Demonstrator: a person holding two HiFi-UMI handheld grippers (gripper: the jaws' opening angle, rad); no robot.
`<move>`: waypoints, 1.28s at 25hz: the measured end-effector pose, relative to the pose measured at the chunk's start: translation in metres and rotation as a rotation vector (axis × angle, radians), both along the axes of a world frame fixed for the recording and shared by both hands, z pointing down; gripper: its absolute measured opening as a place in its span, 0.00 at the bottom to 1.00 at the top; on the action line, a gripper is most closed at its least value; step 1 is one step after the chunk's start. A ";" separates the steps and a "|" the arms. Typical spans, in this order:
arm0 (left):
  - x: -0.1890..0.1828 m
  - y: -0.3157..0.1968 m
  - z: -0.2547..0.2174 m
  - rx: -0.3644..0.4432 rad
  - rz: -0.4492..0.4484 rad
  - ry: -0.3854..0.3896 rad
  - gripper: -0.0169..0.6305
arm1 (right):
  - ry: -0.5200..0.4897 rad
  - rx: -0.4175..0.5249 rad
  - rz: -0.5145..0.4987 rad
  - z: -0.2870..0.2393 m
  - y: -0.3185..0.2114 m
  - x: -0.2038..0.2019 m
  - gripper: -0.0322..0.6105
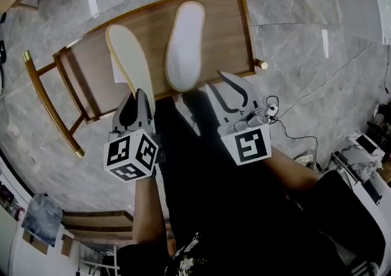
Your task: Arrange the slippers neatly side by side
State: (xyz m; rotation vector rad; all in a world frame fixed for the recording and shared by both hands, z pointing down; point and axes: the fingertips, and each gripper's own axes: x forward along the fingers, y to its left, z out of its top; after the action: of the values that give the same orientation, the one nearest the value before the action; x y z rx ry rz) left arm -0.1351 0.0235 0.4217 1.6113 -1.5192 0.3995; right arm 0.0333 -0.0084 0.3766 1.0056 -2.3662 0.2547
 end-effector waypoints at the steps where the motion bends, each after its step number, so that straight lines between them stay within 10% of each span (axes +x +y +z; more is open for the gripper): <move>1: -0.005 0.000 0.002 -0.003 -0.013 -0.006 0.07 | 0.000 0.000 -0.006 0.000 0.000 -0.002 0.21; 32: -0.097 0.004 0.045 -0.085 -0.105 -0.213 0.07 | 0.032 -0.017 -0.058 0.013 -0.003 -0.041 0.21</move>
State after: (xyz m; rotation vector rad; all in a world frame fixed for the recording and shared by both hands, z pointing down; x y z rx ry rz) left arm -0.2323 0.0271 0.4664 1.4528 -1.7137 0.5845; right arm -0.0082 -0.0112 0.3899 0.9243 -2.3558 0.2349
